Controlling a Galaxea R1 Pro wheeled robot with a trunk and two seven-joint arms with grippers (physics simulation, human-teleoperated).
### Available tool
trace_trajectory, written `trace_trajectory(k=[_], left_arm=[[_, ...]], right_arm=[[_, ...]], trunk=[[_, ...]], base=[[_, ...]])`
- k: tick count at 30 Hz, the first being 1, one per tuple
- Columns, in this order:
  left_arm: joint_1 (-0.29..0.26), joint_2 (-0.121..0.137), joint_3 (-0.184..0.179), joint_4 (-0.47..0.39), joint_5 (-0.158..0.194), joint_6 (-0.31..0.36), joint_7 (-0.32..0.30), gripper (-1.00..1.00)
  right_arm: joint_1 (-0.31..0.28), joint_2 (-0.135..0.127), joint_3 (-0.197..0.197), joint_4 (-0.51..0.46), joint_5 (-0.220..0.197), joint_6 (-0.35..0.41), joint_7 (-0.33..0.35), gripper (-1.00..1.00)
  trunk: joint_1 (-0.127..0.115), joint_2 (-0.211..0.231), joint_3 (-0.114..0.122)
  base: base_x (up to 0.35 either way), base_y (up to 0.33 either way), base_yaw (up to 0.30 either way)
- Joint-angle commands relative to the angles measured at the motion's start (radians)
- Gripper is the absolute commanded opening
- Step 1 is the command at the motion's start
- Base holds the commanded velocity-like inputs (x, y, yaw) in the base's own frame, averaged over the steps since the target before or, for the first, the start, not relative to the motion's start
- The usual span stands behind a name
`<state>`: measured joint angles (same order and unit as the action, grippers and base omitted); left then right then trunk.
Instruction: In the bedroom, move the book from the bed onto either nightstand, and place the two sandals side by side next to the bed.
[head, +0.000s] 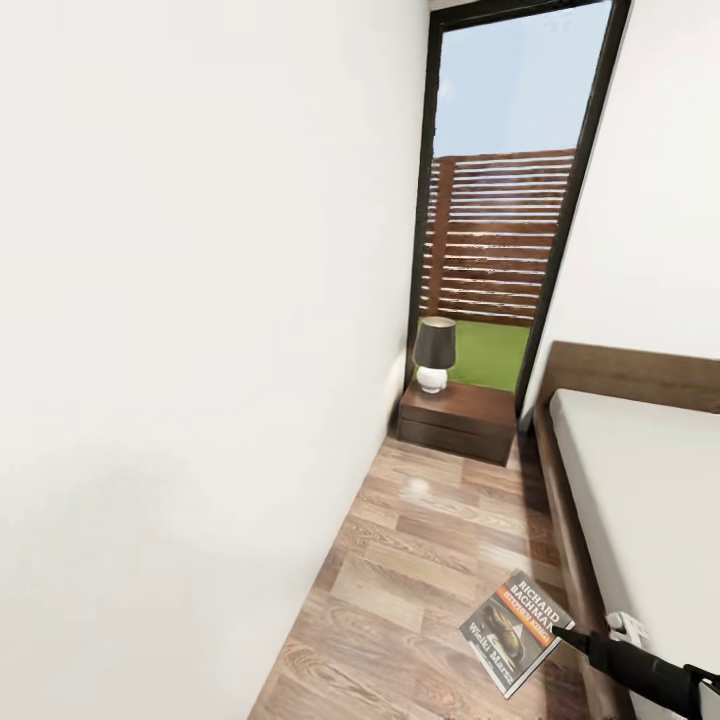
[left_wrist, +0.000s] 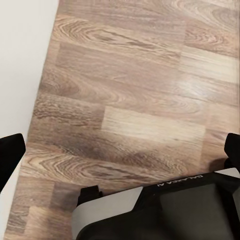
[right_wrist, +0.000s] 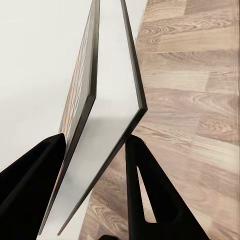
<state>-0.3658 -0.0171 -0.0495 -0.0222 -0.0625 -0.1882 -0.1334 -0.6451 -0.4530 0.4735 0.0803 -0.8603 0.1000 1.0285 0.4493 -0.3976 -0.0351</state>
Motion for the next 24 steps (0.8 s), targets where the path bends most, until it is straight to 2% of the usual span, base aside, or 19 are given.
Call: trace_trajectory(k=[1,24], left_arm=[[-0.001,0.0,-0.004,0.001,-0.007,-0.005,0.001,1.0],[-0.001,0.0,-0.004,0.001,-0.007,-0.005,0.001,1.0]], right_arm=[[-0.002,0.0,0.001,0.003,-0.011,0.01,0.005,-1.0],[-0.002,0.0,0.001,0.003,-0.011,0.01,0.005,-1.0]], trunk=[[0.001,-0.002,-0.002],[0.001,-0.002,-0.002]], base=[[0.007,0.0,-0.251],[0.001,0.0,-0.251]])
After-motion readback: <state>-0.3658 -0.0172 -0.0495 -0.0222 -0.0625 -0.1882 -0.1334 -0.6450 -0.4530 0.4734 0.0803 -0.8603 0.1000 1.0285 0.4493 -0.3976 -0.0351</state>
